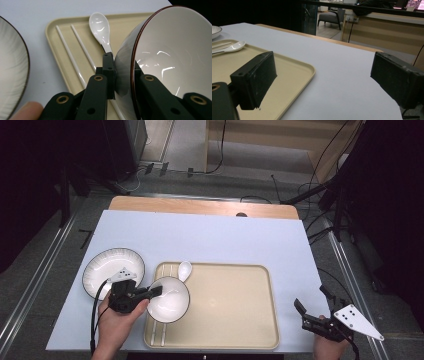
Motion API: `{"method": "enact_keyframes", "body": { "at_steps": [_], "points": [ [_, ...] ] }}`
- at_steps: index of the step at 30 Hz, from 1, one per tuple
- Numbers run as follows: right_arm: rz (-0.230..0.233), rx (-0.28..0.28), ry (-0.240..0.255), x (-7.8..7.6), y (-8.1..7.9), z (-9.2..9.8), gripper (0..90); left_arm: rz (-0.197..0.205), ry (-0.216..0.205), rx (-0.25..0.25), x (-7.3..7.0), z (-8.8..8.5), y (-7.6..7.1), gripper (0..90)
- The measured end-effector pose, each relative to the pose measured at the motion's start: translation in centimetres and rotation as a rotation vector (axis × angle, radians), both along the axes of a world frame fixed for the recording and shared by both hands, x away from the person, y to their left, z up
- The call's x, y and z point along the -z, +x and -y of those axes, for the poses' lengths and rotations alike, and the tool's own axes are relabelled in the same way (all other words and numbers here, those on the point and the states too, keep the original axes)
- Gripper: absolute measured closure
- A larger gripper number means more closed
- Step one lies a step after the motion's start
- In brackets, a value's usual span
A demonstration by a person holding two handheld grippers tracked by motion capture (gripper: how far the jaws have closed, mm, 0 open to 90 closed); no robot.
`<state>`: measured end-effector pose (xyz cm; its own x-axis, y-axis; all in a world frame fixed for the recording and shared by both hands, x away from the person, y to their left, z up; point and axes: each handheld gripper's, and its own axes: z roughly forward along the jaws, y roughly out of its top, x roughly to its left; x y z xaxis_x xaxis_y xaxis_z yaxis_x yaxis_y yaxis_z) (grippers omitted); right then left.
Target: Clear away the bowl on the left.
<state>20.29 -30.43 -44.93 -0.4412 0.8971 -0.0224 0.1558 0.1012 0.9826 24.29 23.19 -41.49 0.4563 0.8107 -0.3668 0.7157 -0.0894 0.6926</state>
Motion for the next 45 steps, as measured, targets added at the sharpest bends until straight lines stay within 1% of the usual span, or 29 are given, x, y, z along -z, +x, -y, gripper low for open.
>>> {"method": "enact_keyframes", "body": {
  "at_steps": [1,4,11,15,19,27,30,31,35,36,38,40,43,45],
  "points": [
    [0.000,0.000,-0.001,0.0,0.0,0.0,6.5,-0.002,0.004,0.011,0.1,0.2,-0.1,82.3],
    [0.001,0.001,-0.002,0.0,0.0,0.0,6.5,-0.009,0.011,0.017,0.4,0.7,-0.4,82.2],
    [0.003,0.003,-0.002,0.0,0.0,0.0,6.5,-0.027,0.022,0.052,1.0,1.7,-1.2,82.2],
    [0.002,0.002,-0.004,0.0,0.0,0.0,6.5,-0.036,0.024,0.064,1.2,2.1,-1.7,82.1],
    [0.001,0.002,-0.003,0.0,0.0,-0.1,6.5,-0.047,0.036,0.078,1.6,2.6,-2.0,81.9],
    [0.002,0.002,-0.003,0.0,0.0,0.0,6.5,-0.079,0.058,0.117,2.4,3.8,-2.4,81.7],
    [0.003,0.004,-0.001,0.0,0.0,0.0,6.5,-0.094,0.078,0.133,2.6,4.0,-2.3,81.2],
    [0.002,0.003,0.000,0.0,0.0,0.0,6.5,-0.093,0.080,0.135,2.6,4.1,-2.3,80.7],
    [0.002,0.003,-0.003,0.0,0.0,0.0,6.5,-0.096,0.070,0.137,2.7,4.1,-2.2,80.4],
    [0.001,0.002,-0.003,0.0,0.0,0.0,6.5,-0.098,0.061,0.141,2.7,4.0,-2.2,80.1],
    [0.000,0.001,-0.004,0.0,0.0,-0.1,6.5,-0.104,0.027,0.148,2.7,4.0,-2.1,78.2],
    [0.001,0.000,-0.005,0.0,0.0,-0.1,6.5,-0.102,0.010,0.157,2.7,3.9,-2.0,74.7],
    [0.001,0.000,-0.005,0.0,0.0,-0.1,6.5,-0.099,0.031,0.152,2.8,4.1,-2.0,69.2],
    [0.001,0.001,-0.004,0.0,0.1,-0.1,6.5,-0.098,0.031,0.155,2.9,4.2,-2.0,63.8]
  ]
}}
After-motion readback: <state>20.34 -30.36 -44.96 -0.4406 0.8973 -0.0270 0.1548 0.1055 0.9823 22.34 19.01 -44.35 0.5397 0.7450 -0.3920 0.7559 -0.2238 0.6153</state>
